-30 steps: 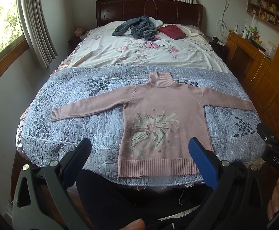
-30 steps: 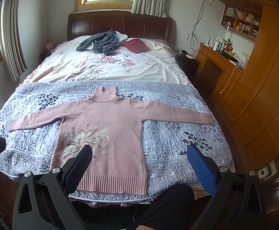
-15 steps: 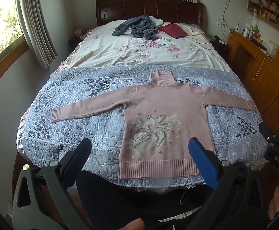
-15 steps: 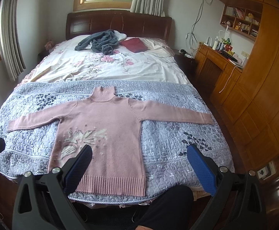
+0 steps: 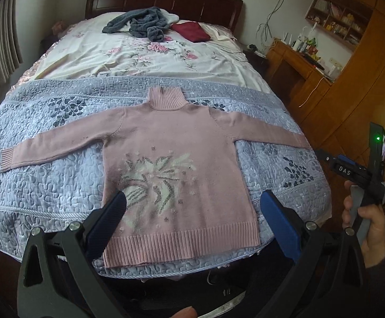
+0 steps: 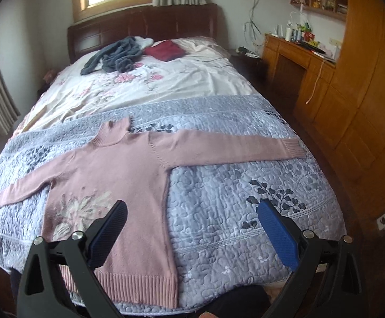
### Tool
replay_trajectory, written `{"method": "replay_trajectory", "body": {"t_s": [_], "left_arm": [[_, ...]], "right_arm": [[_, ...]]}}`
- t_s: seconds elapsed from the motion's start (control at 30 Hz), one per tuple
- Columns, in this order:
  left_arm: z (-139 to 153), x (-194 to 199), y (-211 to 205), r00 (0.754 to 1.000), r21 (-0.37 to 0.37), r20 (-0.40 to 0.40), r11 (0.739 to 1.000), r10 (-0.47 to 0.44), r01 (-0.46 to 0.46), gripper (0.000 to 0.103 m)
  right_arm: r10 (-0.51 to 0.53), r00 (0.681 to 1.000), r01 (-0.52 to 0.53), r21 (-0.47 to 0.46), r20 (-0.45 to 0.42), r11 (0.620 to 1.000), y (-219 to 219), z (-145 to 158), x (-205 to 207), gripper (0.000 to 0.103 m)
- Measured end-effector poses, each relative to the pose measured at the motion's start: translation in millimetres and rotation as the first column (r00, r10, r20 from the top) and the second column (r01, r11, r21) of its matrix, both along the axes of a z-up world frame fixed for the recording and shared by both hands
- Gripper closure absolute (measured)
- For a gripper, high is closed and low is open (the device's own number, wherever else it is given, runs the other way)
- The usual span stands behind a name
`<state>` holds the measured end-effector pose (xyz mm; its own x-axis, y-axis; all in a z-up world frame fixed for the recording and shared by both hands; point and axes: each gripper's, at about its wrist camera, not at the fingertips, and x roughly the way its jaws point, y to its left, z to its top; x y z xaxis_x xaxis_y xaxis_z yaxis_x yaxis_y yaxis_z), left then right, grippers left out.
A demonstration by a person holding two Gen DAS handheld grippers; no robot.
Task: Fold small clothes
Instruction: 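Reach the right tool to a sleeve cuff and close on it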
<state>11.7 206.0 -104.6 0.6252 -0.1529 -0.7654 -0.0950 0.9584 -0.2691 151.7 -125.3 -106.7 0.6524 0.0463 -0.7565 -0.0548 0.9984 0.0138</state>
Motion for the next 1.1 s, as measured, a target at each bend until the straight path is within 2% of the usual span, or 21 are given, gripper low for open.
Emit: {"method": "replay_trajectory", "body": {"t_s": [0.07, 0.13, 0.17, 0.23, 0.3, 0.43, 0.57, 0.67, 0.77, 0.83, 0.87, 0.93, 1.1], "left_arm": [[-3.5, 8.4, -4.6, 1.0, 0.01, 0.004, 1.0, 0.011, -0.011, 0.003], [-6.6, 18.1, -6.9, 1.0, -0.012, -0.001, 1.0, 0.018, -0.018, 0.003], [-8.6, 22.4, -7.1, 1.0, -0.026, -0.005, 0.999, 0.023, -0.023, 0.003], [-12.7, 32.8, -8.6, 0.999, -0.044, -0.016, 0.998, 0.035, -0.036, 0.003], [-17.0, 43.4, -11.7, 0.999, -0.05, -0.029, 0.998, 0.041, -0.042, 0.003], [-28.2, 65.9, -20.9, 0.997, -0.04, -0.064, 0.998, 0.05, -0.053, 0.003], [-42.7, 88.4, -27.7, 0.991, -0.002, -0.115, 0.998, 0.062, -0.063, 0.003], [-50.3, 100.8, -34.3, 0.988, 0.024, -0.139, 0.998, 0.062, -0.06, 0.003], [-59.2, 113.0, -43.0, 0.985, 0.04, -0.165, 0.998, 0.054, -0.048, 0.003], [-65.6, 120.1, -48.7, 0.982, 0.044, -0.182, 0.998, 0.048, -0.041, 0.003], [-68.3, 124.3, -50.9, 0.981, 0.046, -0.187, 0.998, 0.046, -0.038, 0.003], [-72.7, 130.8, -55.5, 0.98, 0.05, -0.196, 0.998, 0.042, -0.033, 0.003], [-82.7, 147.4, -61.9, 0.977, 0.047, -0.211, 0.999, 0.035, -0.025, 0.003]], "right_arm": [[-0.058, 0.998, 0.059, 0.059, -0.023, 0.996, -37.6, -13.5, 24.8, 0.004], [-0.124, 0.99, 0.132, 0.146, -0.066, 0.98, -79.6, -30.0, 50.1, 0.005], [-0.151, 0.985, 0.164, 0.203, -0.08, 0.965, -101.0, -39.1, 61.3, 0.006], [-0.222, 0.966, 0.252, 0.292, -0.132, 0.923, -143.7, -60.9, 84.7, 0.015], [-0.266, 0.946, 0.319, 0.395, -0.185, 0.861, -184.7, -84.6, 105.7, 0.023], [-0.345, 0.897, 0.441, 0.49, -0.277, 0.752, -245.8, -130.0, 144.5, 0.035], [-0.401, 0.858, 0.513, 0.565, -0.321, 0.646, -291.7, -164.3, 174.0, 0.035], [-0.418, 0.842, 0.534, 0.64, -0.342, 0.552, -319.3, -188.0, 194.6, 0.035], [-0.437, 0.823, 0.554, 0.68, -0.362, 0.48, -342.5, -211.2, 218.1, 0.036], [-0.444, 0.808, 0.569, 0.708, -0.387, 0.42, -355.6, -227.9, 231.8, 0.049], [-0.447, 0.802, 0.573, 0.719, -0.395, 0.393, -360.8, -235.4, 237.8, 0.051], [-0.452, 0.795, 0.579, 0.729, -0.405, 0.366, -368.4, -247.6, 249.0, 0.055], [-0.466, 0.776, 0.606, 0.71, -0.425, 0.36, -376.2, -269.0, 268.3, 0.056]]}}
